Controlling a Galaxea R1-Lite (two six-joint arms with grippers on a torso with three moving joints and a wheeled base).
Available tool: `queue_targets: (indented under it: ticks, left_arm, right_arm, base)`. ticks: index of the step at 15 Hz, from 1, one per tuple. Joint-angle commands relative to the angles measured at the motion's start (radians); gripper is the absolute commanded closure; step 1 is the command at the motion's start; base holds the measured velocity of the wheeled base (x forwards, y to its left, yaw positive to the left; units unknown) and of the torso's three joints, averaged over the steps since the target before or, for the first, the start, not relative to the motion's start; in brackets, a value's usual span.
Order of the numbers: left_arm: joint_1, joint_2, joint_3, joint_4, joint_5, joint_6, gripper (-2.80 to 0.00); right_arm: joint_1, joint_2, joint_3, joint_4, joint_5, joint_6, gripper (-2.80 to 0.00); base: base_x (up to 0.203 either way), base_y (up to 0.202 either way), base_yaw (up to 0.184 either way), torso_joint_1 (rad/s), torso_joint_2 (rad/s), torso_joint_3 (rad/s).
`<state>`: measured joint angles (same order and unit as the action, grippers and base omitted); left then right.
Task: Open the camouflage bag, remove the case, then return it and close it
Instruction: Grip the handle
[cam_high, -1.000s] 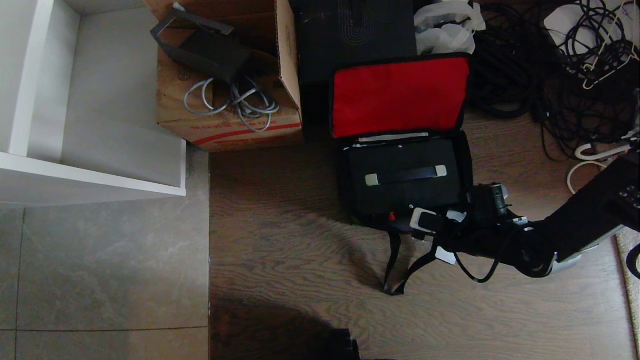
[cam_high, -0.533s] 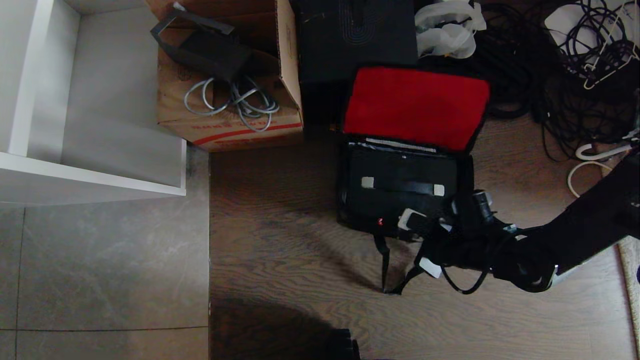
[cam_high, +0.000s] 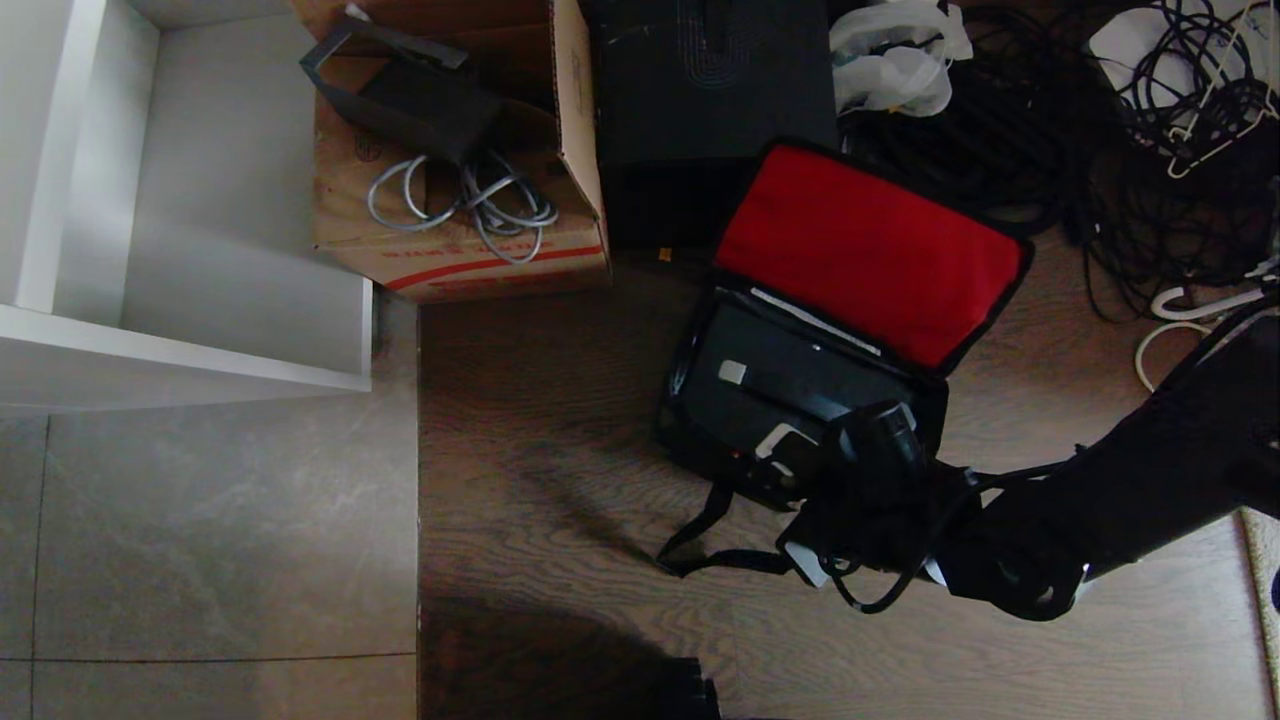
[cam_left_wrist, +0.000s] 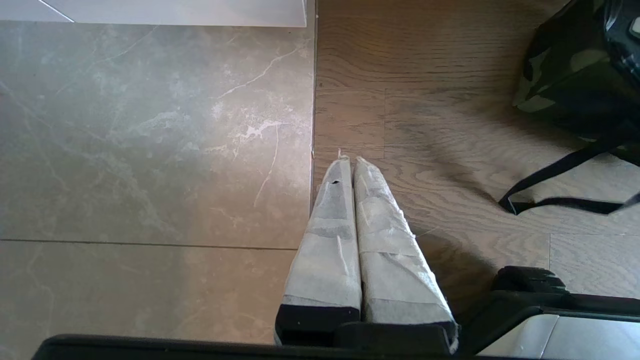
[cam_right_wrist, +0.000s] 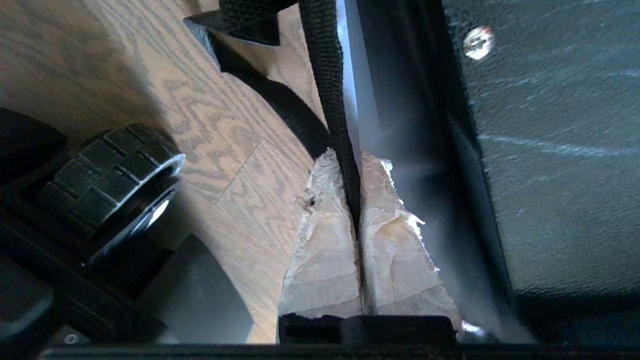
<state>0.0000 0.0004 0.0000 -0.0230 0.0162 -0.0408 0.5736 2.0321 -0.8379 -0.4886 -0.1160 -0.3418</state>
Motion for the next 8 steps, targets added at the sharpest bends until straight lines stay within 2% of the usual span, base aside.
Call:
queue_targets:
  ticks: [1, 3, 4, 5, 8]
  left_arm:
    - [0.0, 0.0, 0.011, 0.0, 0.001, -0.001, 0.0]
    - [0.0, 0.0, 0.011, 0.0, 0.001, -0.001, 0.0]
    - [0.0, 0.0, 0.011, 0.0, 0.001, 0.0, 0.0]
    - [0.0, 0.0, 0.011, 0.0, 0.001, -0.001, 0.0]
    - [-0.001, 0.0, 0.011, 0.0, 0.001, -0.001, 0.0]
  right_arm:
    - [0.011, 0.011, -0.001, -0.007, -0.002, 0.007, 0.0]
    - [0.01, 0.012, 0.03, -0.004, -0.001, 0.007, 0.0]
    - [0.009, 0.007, 0.053, -0.002, -0.002, 0.005, -0.21]
    - [0.009, 0.001, 0.072, 0.003, -0.001, 0.004, -2.8]
    - [0.011, -0.036, 0.122, -0.012, 0.015, -0.043, -2.8]
  base:
    - [0.0, 0.0, 0.0, 0.0, 0.0, 0.0]
    - [0.0, 0.0, 0.0, 0.0, 0.0, 0.0]
    - [0.0, 0.0, 0.0, 0.0, 0.0, 0.0]
    - [0.0, 0.0, 0.0, 0.0, 0.0, 0.0]
    - [0.0, 0.0, 0.0, 0.0, 0.0, 0.0]
